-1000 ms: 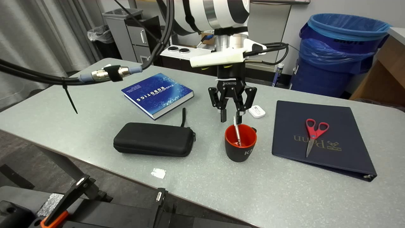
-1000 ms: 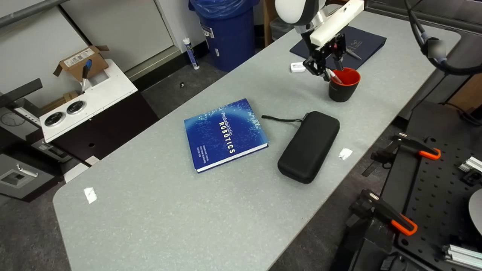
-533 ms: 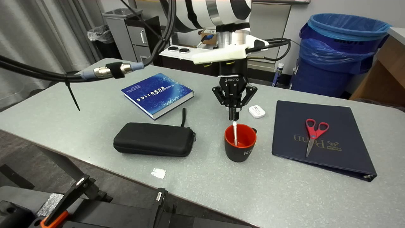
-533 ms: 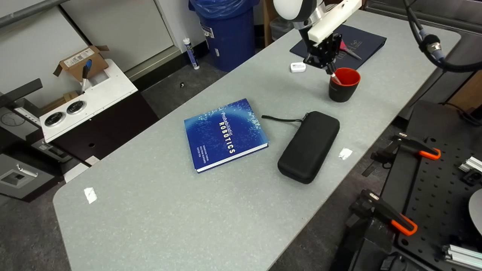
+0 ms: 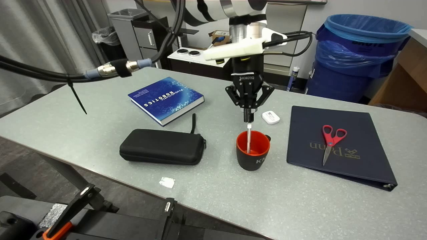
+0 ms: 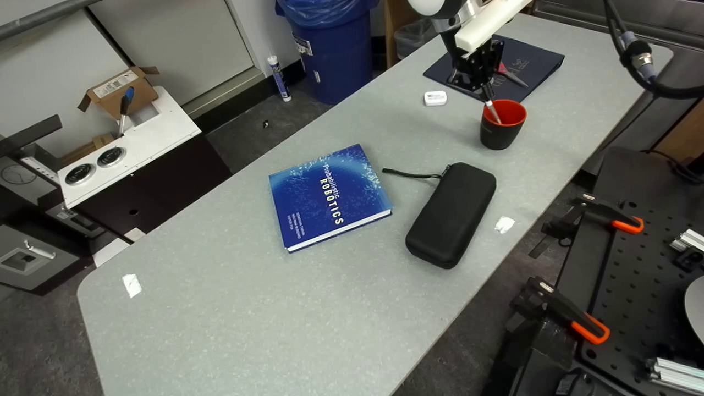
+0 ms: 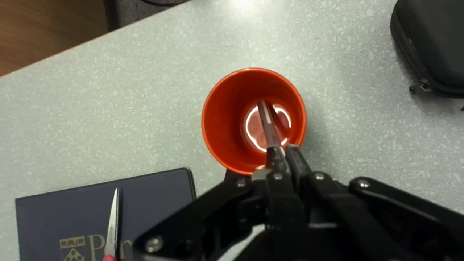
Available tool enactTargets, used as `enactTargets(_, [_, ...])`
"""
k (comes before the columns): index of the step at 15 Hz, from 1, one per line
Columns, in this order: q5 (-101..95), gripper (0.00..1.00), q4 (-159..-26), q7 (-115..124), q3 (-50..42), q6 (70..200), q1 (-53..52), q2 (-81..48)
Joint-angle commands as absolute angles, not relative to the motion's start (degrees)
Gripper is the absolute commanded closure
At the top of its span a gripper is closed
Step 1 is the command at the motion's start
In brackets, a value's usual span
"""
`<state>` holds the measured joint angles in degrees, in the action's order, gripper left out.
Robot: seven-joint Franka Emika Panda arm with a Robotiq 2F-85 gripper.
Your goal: Take the marker from the black cup and put it on the table
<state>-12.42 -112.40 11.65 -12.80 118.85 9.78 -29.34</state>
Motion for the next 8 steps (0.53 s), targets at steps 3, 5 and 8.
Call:
enactTargets(3, [-15.2,0.98,-127.2,9.4,-13.9,126.1,9.5,-9.8])
enactTargets(5, [-12.9,0.98,-128.4,6.1,-12.8,127.2,10.1,-5.3])
enactTargets(8, [-5.2,0.98,-124.1,0.8,-11.0,127.6,10.3,-5.2])
